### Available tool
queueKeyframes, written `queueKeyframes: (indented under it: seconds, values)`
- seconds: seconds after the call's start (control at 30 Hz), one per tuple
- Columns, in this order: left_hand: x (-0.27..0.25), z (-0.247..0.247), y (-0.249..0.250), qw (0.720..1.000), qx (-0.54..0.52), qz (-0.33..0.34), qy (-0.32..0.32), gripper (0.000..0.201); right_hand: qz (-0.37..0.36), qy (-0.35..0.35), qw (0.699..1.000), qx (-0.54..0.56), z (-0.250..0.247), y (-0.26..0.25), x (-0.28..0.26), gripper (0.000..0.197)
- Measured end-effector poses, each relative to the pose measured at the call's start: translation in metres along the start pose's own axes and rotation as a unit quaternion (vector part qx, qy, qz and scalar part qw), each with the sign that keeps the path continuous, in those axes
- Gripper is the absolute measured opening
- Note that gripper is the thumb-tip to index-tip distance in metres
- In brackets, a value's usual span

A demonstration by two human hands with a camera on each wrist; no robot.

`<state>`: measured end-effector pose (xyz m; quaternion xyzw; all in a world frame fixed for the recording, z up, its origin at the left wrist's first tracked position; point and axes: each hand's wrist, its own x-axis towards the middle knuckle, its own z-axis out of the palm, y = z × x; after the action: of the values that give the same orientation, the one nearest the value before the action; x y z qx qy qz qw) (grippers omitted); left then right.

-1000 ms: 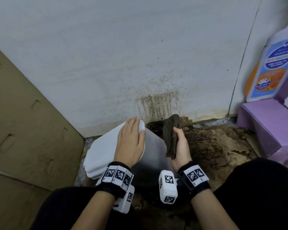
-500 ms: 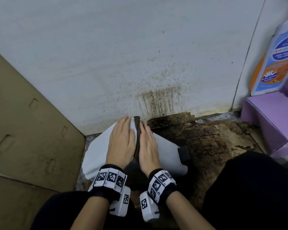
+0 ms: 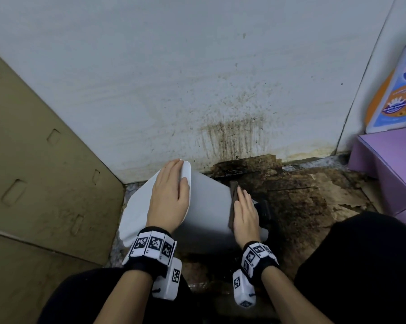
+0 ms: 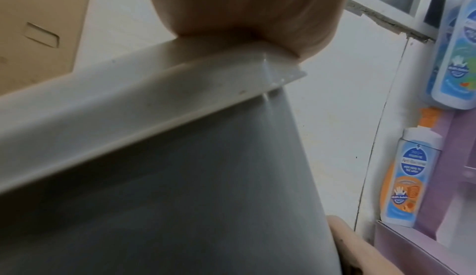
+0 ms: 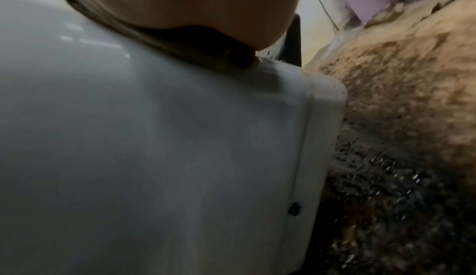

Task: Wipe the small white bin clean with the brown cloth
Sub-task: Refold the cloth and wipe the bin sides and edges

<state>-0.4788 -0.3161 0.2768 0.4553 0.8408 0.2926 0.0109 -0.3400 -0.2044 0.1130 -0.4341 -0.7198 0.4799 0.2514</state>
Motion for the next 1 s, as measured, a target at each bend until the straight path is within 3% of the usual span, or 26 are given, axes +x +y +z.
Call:
queueKeyframes:
  seconds: [0.17,0.33,0.5,0.6,0.73,1.0]
  values:
    - [0.003,0.002,-0.003,1.000,0.011,0.004,0.014,0.047,-0.011,0.009,1.000,-0.014,0.010,-0.034,-0.003,0.064]
    - [0.002,0.005,0.000,1.000,0.016,0.012,0.015,0.048,-0.156,-0.026,0.986,0.041,0.029,-0.105,-0.010,0.063]
    - [-0.001,0.003,0.001,1.000,0.009,0.006,0.012,0.044,-0.220,-0.022,0.975,-0.006,0.021,-0.088,-0.010,0.054]
    - [-0.002,0.000,-0.001,1.000,-0.001,0.005,0.014,0.044,-0.194,-0.006,0.981,-0.015,0.013,-0.041,-0.006,0.053]
    - [-0.003,-0.004,-0.004,1.000,-0.011,0.006,0.011,0.044,-0.091,0.014,0.995,-0.031,-0.001,0.015,-0.010,0.055]
    - [-0.002,-0.001,-0.006,1.000,-0.010,0.007,0.022,0.043,-0.042,0.063,0.997,-0.012,0.012,0.005,-0.010,0.062]
